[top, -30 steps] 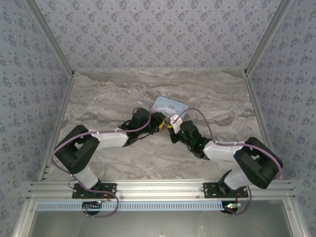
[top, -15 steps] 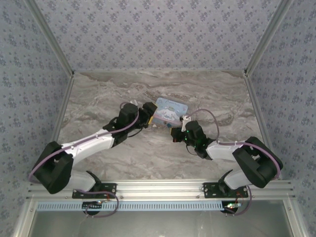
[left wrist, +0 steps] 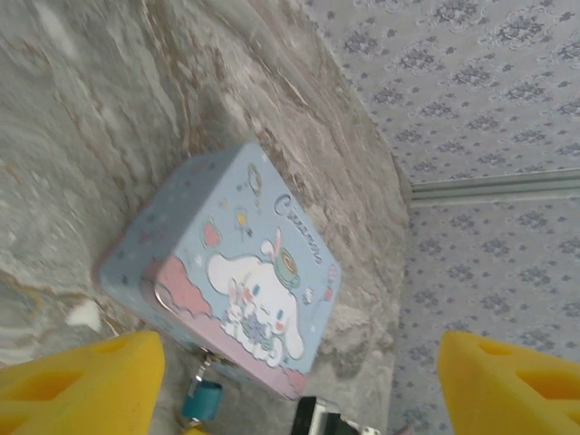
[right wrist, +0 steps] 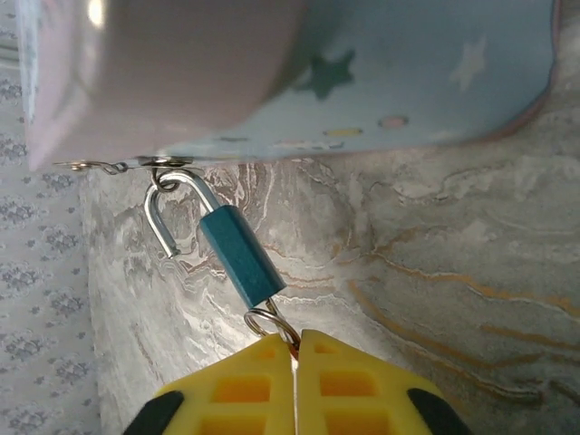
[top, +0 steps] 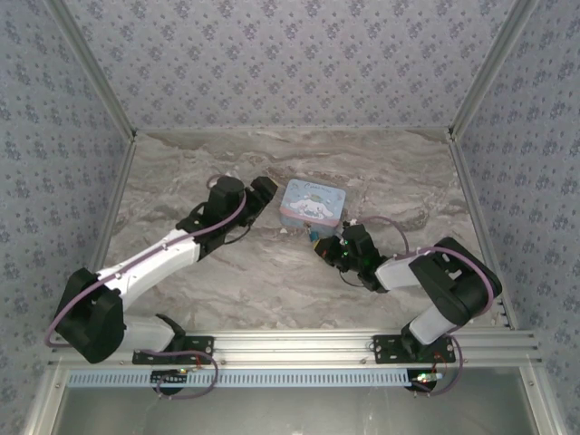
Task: Unlock the padlock with the key
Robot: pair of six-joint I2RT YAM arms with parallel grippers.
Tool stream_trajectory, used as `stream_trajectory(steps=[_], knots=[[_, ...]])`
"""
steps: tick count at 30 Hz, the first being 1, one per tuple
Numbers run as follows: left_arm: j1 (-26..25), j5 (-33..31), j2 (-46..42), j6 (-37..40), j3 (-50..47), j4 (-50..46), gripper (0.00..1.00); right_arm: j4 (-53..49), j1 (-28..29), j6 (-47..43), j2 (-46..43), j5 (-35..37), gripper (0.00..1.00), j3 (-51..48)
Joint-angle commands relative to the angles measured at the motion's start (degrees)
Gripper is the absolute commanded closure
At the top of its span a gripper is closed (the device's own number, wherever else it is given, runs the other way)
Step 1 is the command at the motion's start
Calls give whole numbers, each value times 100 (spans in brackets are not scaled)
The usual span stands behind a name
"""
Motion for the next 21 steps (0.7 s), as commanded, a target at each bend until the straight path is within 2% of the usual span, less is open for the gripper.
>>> stream_trajectory(steps=[1,8,13,16,19,21], knots=[[305,96,88,753,355,-560,21,-700,-53,221,-252,225,77,10],[815,745,848,2058,1198,-1230,19,-1708,-361,-719,-972,446,46,2],[896,1403,1959,3215,2318,-1966,18,-1775,-860,-1560,-1141,-271,25,185],[907,2071,2655,3494,2874,-2202,17,-1815,-1151,-1814,-1223,-523,18,337],[890,2472,3163,3603,3185,-2209,17,-1936,-1387,-2019,-1325,-502,10,464],[874,2690,3412,3680,3350,-2248,18,-1935,-1542,-2125,-1310,-608,8,542]])
